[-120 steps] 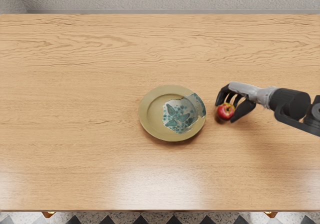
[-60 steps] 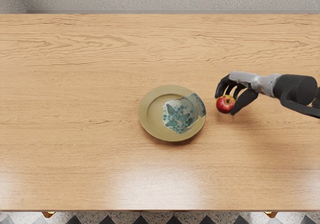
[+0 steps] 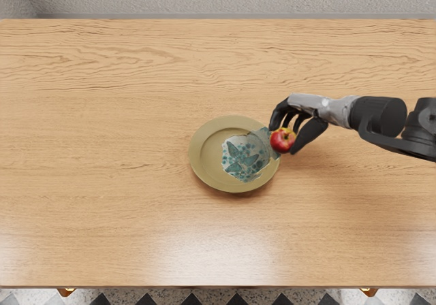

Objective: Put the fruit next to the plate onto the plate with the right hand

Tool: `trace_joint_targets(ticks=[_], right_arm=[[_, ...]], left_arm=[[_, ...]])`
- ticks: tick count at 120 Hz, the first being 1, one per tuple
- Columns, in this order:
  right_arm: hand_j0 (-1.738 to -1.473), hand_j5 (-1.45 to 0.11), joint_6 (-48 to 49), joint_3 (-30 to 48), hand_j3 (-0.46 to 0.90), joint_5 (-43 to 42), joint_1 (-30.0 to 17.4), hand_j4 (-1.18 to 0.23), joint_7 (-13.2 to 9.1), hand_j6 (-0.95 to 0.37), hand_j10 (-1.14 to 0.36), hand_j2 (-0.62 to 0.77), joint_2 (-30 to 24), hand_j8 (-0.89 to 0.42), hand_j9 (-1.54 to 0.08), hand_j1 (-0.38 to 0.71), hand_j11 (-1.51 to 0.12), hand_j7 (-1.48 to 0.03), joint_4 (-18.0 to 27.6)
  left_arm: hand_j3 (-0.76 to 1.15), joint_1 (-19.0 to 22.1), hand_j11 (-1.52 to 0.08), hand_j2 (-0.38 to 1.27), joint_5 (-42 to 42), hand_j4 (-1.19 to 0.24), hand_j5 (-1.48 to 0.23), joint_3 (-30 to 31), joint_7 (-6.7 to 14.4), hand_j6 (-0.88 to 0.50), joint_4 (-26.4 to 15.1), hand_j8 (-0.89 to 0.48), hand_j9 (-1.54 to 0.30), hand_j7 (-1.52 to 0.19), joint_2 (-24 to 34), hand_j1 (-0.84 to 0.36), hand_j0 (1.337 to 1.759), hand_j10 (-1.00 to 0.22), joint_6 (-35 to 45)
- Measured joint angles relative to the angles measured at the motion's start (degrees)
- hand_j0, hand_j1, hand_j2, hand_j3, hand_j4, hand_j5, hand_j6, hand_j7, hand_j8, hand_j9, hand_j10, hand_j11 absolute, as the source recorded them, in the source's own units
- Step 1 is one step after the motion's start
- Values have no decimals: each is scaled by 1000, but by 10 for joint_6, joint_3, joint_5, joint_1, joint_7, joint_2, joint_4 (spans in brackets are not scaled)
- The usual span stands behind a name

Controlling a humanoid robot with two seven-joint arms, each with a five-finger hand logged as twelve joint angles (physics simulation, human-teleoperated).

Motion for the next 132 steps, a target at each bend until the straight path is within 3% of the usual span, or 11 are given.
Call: trace_joint_targets(ticks=[66, 82, 105, 132], right_arm=[[-1658, -831, -15, 17, 0, 1, 0, -613, -29, -469, -619, 254, 69, -429, -821, 291, -821, -813, -1], [-1658, -790, -26, 17, 0, 1, -1, -585, -34, -472, -590, 185, 78, -433, -781, 274, -782, -774, -1], [-1658, -554, -63, 17, 0, 1, -5, -418, -44, -374, -420, 39, 88, -359, -551, 119, -551, -548, -1], [-1658, -299, -65, 32, 0, 13, -7, -228, -67, -214, -229, -3, 59, -209, -298, -88, -298, -297, 0]], left_arm=[[0, 0, -9, 2, 0, -7, -9, 0, 0, -8, 0, -8, -9, -9, 0, 341, 1658, -7, 0], [0, 0, -9, 2, 0, -7, -9, 0, 0, -8, 0, -8, -9, -9, 0, 341, 1658, -7, 0], [0, 0, -9, 2, 0, -7, -9, 0, 0, -8, 0, -8, -9, -9, 0, 341, 1658, -7, 0], [0, 1, -9, 2, -1, -7, -9, 0, 0, -8, -1, -8, -9, -9, 0, 341, 1658, -7, -1]])
